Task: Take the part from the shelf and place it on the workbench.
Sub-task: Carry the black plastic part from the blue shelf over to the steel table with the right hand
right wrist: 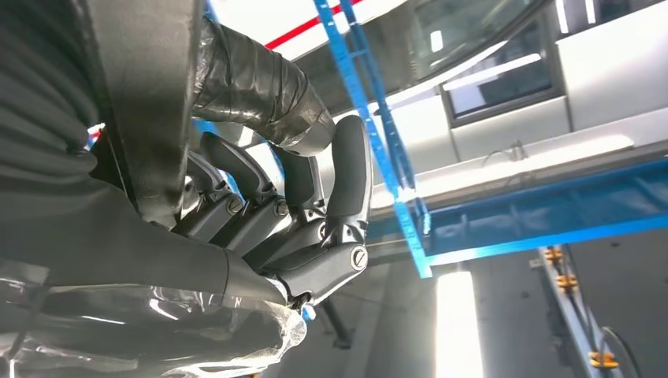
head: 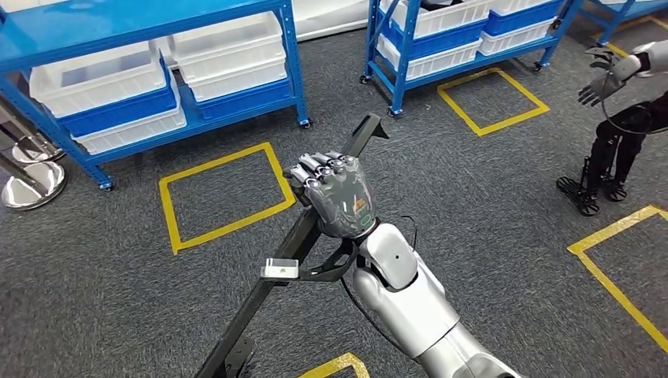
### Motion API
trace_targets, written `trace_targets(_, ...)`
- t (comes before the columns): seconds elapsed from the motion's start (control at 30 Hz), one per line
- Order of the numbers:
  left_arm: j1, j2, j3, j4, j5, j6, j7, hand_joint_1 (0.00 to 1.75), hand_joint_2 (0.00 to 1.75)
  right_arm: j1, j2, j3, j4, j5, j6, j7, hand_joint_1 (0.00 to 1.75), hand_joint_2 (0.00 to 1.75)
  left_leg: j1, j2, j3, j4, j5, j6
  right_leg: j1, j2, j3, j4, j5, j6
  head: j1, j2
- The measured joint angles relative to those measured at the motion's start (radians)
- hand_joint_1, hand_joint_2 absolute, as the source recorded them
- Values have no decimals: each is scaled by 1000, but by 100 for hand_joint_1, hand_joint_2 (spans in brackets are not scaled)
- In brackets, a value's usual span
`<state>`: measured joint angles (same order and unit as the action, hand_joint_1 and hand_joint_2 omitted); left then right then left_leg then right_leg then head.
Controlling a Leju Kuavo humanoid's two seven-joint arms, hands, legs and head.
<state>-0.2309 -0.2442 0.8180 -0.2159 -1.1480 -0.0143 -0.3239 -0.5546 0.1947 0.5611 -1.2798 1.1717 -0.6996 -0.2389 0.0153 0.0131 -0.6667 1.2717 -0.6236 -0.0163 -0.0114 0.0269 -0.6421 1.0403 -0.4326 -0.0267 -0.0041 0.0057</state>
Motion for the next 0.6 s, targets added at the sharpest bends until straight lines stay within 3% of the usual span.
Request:
trace_targets(0.03, 2, 0, 0, 0, 1, 1, 0, 0, 175, 1, 0, 0, 0, 0, 0, 0, 175, 175, 0, -4, -10, 21, 2, 2, 2, 13, -1, 1, 1, -1, 0, 0)
trace_targets(0.07, 3, 0, 0, 0, 3, 1, 0, 0, 175, 1, 0, 0, 0, -1, 0, 0, 175, 175, 0, -7, -3, 4, 24, 5, 3, 27, -2, 3, 2, -1, 0, 0)
trace_targets(0.1, 3, 0, 0, 0, 5, 1, -1, 0, 175, 1, 0, 0, -1, -2, 0, 0, 175, 175, 0, -14, 21, -46, 59, 10, 4, 41, -2, 5, 2, -1, 0, 0)
trace_targets(0.17, 3, 1, 0, 0, 10, 0, -3, 0, 175, 0, 0, 0, -3, -4, 0, 0, 175, 175, 0, -57, 76, -171, 118, 23, 4, 64, -4, 8, 4, 3, 0, 0)
trace_targets(0.23, 4, 2, 0, 0, 14, -1, -5, 0, 175, 0, 0, 0, -6, -5, 0, 0, 175, 175, -1, -88, 103, -233, 132, 31, 0, 85, -13, 8, 11, 14, 0, 0)
trace_targets(0.3, 4, 3, 0, 0, 15, -2, -6, 0, 175, 0, -1, 0, -9, -7, 0, 0, 175, 175, -3, -75, 107, -246, 135, 36, -3, 107, -21, 2, 22, 31, 0, 0)
trace_targets(0.33, 4, 2, 0, 0, 15, -3, -6, 0, 175, 1, -3, 0, -11, -8, 0, 0, 175, 175, -1, -63, 110, -254, 141, 40, -1, 102, -24, 3, 21, 37, 0, 0)
trace_targets(0.4, 3, 1, -1, 0, 16, -3, -6, 0, 175, 1, -5, 1, -15, -8, -1, -1, 175, 175, 2, -36, 115, -272, 153, 50, 4, 53, -48, 53, -14, 44, 2, 0)
trace_targets(0.43, 4, 1, -1, 0, 18, -4, -6, 0, 175, 2, -6, 1, -18, -7, 0, -1, 175, 175, 1, -21, 117, -275, 156, 53, 5, 19, -73, 107, -46, 46, 3, 0)
trace_targets(0.5, 10, 2, 0, 0, 28, -6, -6, 0, 175, 7, -8, 0, -21, -5, 0, -2, 175, 175, -2, 8, 114, -275, 157, 57, 1, -13, -129, 230, -102, 52, 4, 0)
trace_targets(0.53, 12, 2, 0, 0, 35, -8, -6, 0, 175, 12, -10, 0, -22, -3, 0, -2, 175, 175, -3, 22, 114, -275, 156, 57, -2, -18, -140, 259, -107, 54, 4, 0)
trace_targets(0.6, 13, 2, 1, 0, 45, -10, -7, 0, 175, 20, -14, 0, -24, -2, 0, -3, 175, 175, -3, 42, 113, -274, 155, 55, -7, -24, -131, 249, -87, 58, 4, 0)
